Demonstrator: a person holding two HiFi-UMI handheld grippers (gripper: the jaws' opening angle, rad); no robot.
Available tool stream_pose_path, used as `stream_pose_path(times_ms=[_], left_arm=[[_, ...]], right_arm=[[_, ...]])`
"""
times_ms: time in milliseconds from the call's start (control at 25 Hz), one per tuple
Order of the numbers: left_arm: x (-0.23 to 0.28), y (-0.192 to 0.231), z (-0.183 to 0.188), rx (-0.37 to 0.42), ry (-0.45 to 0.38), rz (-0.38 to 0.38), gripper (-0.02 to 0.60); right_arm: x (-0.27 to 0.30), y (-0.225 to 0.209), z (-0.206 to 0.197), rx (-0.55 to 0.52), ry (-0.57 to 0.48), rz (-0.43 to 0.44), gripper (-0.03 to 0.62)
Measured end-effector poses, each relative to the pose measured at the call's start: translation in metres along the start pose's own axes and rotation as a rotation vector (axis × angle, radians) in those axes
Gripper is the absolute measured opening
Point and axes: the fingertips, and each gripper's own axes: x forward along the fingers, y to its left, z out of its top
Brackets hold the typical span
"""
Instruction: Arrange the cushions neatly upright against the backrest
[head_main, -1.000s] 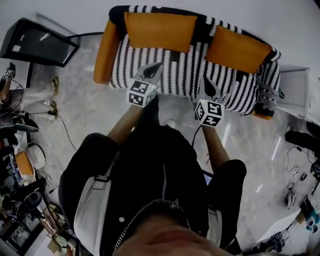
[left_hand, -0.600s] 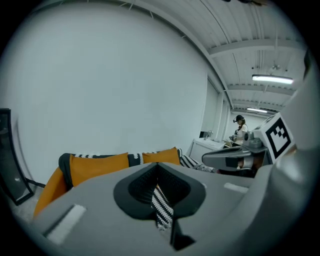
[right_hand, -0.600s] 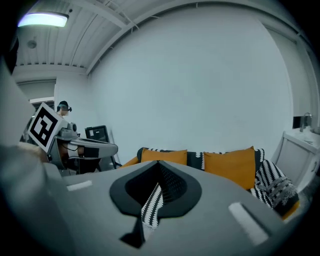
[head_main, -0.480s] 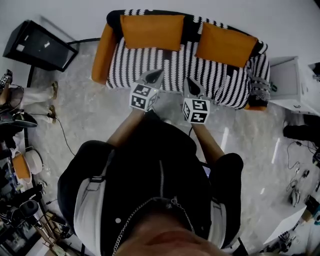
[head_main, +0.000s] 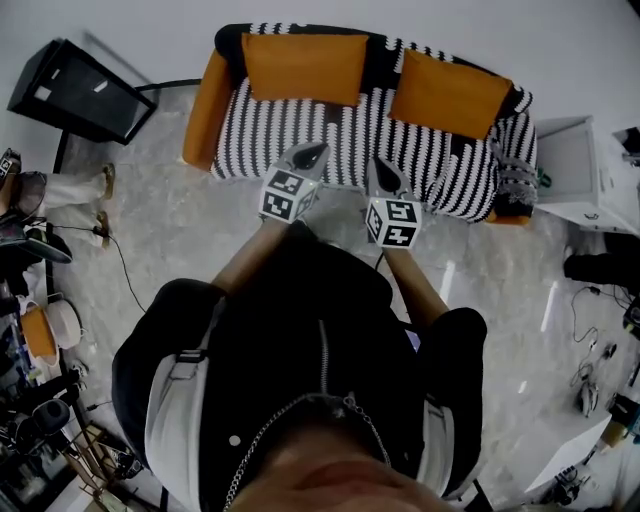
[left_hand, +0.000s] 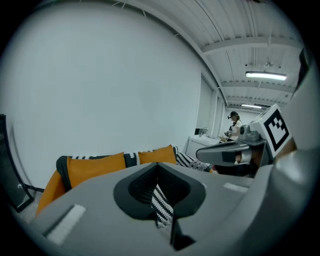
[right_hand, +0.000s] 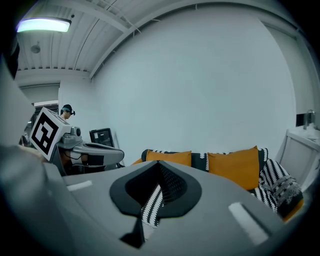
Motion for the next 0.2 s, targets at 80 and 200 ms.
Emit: stream_pose_path(times_ms=[80, 200], left_arm=[[-0.0008, 0.0049, 0.0017, -0.002, -0.005, 0.005, 0.011], [-0.0018, 0.0121, 0.0016, -0.001, -0.005, 0.015, 0.011]], right_arm=[[0.0028, 0.0021, 0.0026, 0.0, -0.005, 0.003, 0.002], [0.0065, 0.0059, 0.0038, 0.002, -0.01, 0.009, 0.002]])
